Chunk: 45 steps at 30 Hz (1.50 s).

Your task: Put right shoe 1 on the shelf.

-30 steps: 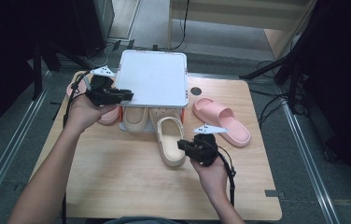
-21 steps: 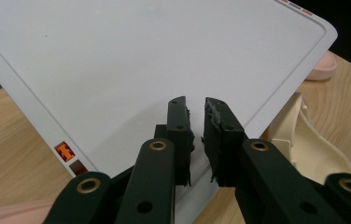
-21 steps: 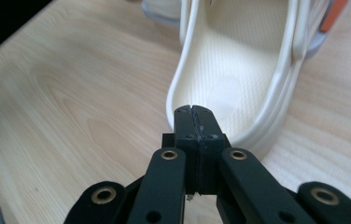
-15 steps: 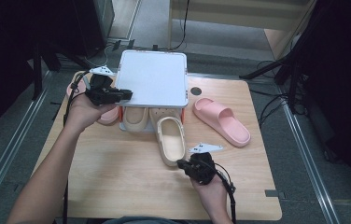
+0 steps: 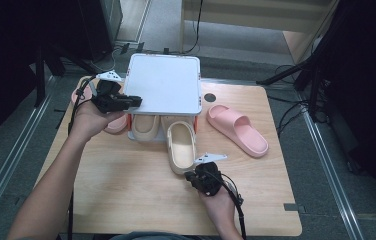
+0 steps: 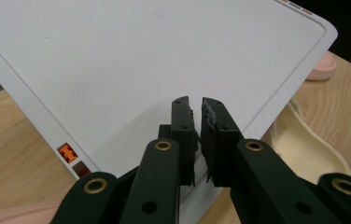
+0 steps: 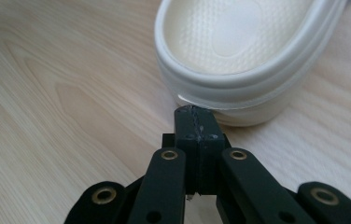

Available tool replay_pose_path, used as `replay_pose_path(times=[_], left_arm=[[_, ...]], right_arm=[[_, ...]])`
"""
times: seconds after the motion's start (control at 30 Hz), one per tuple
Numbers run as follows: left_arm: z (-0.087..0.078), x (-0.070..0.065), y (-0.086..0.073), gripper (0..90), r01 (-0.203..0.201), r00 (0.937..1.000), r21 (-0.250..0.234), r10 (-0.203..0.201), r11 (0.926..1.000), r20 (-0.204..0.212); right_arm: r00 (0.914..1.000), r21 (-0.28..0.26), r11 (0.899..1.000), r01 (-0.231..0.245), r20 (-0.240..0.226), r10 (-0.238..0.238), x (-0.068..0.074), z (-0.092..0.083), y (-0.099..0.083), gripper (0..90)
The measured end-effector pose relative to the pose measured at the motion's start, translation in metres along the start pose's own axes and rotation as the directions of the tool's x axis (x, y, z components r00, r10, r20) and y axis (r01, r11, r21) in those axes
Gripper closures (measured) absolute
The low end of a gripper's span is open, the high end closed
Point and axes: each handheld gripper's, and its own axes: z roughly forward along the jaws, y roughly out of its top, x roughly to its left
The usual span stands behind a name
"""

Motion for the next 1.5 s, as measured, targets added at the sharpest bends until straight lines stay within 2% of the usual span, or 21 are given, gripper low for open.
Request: replay_pose_path(times=[0.1, 0.23, 0.43, 0.57, 0.73, 1.13, 1.5], left_arm=[[0.000, -0.001, 0.000, 83.3, -0.003, 1.0000, -0.001, 0.003, 1.0000, -0.004], [0.000, -0.001, 0.000, 83.3, -0.003, 1.0000, -0.002, 0.003, 1.0000, -0.004], [0.001, 0.000, 0.000, 84.2, -0.011, 0.9999, -0.003, 0.011, 0.9999, -0.002], [0.001, 0.001, 0.000, 84.3, -0.007, 1.0000, -0.005, 0.007, 1.0000, 0.003], [0.001, 0.000, 0.000, 84.4, -0.007, 1.0000, -0.004, 0.007, 1.0000, 0.000], [0.001, 0.001, -0.001, 84.4, -0.007, 1.0000, -0.008, 0.007, 1.0000, 0.005], [0.001, 0.000, 0.000, 84.3, -0.001, 1.0000, -0.008, 0.001, 1.0000, 0.001]], right_arm=[[0.9998, -0.022, 1.000, 0.018, -0.009, -0.018, 0.004, 0.002, 0.008, 90.0], [0.9992, -0.017, 0.999, 0.040, 0.002, -0.040, 0.007, 0.006, 0.014, 90.0], [0.9985, -0.022, 0.998, 0.050, 0.023, -0.050, 0.002, 0.016, 0.030, 90.0], [0.9978, -0.045, 0.998, 0.054, 0.042, -0.052, -0.002, 0.022, 0.040, 90.0], [0.9979, -0.071, 0.997, 0.031, 0.059, -0.027, -0.011, 0.033, 0.054, 90.0], [0.9973, -0.087, 0.996, 0.005, 0.073, 0.001, -0.025, 0.055, 0.075, 90.0], [0.9986, -0.105, 0.994, -0.004, 0.052, 0.010, -0.032, 0.061, 0.081, 88.3]])
